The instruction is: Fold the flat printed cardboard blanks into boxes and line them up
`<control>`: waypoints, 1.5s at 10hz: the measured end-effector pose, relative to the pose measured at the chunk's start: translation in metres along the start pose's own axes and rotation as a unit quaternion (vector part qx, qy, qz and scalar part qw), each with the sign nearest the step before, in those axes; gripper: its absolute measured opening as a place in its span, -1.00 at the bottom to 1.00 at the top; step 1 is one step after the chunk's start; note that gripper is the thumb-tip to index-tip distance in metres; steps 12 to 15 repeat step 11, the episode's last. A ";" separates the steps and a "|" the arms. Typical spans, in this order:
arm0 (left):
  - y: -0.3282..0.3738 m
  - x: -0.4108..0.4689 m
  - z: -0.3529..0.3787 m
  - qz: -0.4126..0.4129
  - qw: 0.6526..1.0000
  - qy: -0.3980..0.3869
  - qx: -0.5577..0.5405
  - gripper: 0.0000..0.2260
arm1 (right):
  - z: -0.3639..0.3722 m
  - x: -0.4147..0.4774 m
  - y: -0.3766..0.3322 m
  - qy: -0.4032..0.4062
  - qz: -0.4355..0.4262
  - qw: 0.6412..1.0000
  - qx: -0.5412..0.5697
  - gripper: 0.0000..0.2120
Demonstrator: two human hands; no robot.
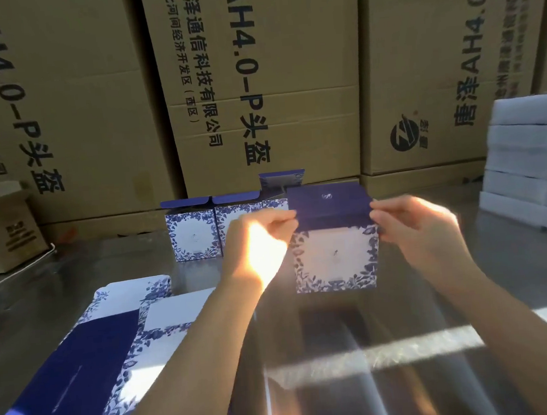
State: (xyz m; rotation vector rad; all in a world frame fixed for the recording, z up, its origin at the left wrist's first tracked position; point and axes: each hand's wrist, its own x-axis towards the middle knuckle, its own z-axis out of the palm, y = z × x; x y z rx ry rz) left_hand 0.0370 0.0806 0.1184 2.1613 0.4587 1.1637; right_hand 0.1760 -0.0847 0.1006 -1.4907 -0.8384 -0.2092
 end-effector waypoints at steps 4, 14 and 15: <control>-0.021 0.174 0.113 0.065 0.934 -0.274 0.220 -0.34 | -0.008 0.169 0.114 0.073 0.040 0.992 -0.097 -0.90; -0.099 0.173 0.132 0.080 0.876 -0.282 0.382 -0.31 | 0.045 0.193 0.180 -0.146 0.121 0.946 -0.263 -0.31; -0.099 0.173 0.132 0.080 0.876 -0.282 0.382 -0.31 | 0.045 0.193 0.180 -0.146 0.121 0.946 -0.263 -0.31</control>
